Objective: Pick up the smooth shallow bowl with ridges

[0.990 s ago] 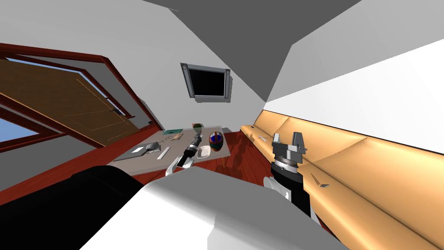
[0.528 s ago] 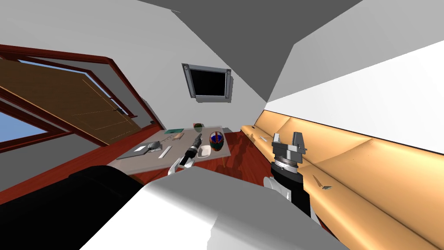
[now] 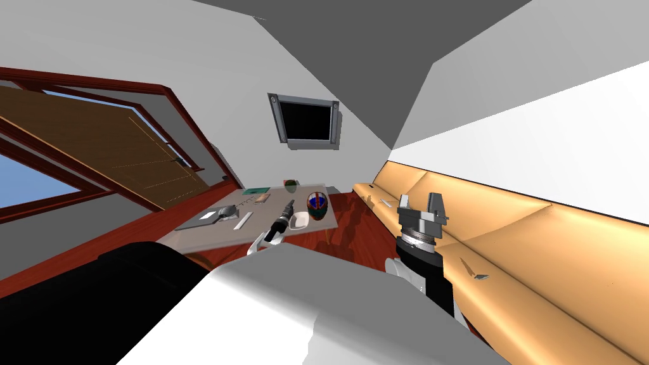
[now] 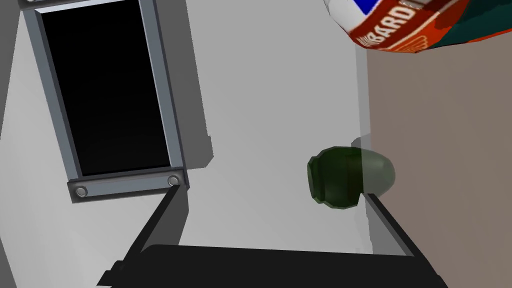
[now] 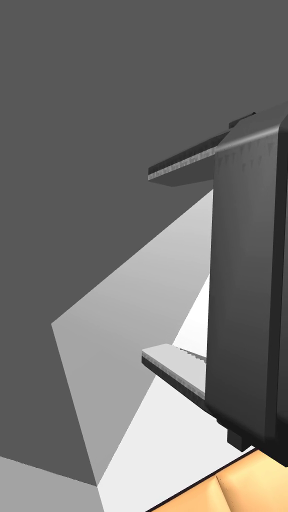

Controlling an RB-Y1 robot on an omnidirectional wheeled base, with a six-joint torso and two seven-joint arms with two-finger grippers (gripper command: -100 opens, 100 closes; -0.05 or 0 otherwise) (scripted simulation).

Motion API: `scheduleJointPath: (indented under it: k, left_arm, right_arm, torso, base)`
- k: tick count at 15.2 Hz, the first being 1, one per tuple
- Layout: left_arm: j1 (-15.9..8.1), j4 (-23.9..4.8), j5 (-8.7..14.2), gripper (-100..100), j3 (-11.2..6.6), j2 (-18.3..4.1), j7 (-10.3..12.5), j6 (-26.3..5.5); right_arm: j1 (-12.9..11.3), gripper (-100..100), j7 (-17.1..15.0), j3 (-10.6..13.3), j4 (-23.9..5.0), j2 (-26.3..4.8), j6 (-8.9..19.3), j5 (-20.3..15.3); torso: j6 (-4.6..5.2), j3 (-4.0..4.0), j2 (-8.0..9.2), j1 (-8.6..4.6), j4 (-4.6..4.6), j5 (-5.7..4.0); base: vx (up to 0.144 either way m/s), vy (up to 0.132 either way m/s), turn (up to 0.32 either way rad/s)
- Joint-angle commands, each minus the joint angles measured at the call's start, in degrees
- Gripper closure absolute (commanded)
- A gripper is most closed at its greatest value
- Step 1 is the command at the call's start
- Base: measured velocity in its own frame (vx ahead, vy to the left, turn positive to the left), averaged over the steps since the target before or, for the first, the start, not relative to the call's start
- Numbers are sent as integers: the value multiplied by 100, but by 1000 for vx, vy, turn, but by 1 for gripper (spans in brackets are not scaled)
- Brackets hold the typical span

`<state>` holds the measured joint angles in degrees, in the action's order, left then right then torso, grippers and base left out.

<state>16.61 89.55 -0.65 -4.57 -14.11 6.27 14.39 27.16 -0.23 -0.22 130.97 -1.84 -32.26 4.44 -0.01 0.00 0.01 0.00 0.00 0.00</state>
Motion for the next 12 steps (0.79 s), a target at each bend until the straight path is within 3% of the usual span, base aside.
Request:
scheduleJointPath:
  k: [1, 4, 5, 12]
  left_arm:
    - [-85, -179, 13, -100, -14, -3, 4, -65]
    - [-246, -702, 75, -100, -55, 56, 3, -327]
    - [-246, -711, 75, -100, -55, 56, 3, -327]
    - [-559, -1625, 193, -100, -133, 226, 1, -826]
  right_arm:
    - [0, 0, 0, 0, 0, 0, 0, 0]
    - [0, 0, 0, 0, 0, 0, 0, 0]
    - [0, 0, 0, 0, 0, 0, 0, 0]
    - [0, 0, 0, 0, 0, 0, 0, 0]
  torso:
    - [0, 0, 0, 0, 0, 0]
    - [1, -1, -1, 0, 0, 0]
    - [-1, 0, 0, 0, 0, 0]
    - [1, -1, -2, -1, -1, 1]
  base:
    - [-3, -2, 11]
    - [-3, -2, 30]
    - [-2, -3, 34]
    - [-1, -2, 32]
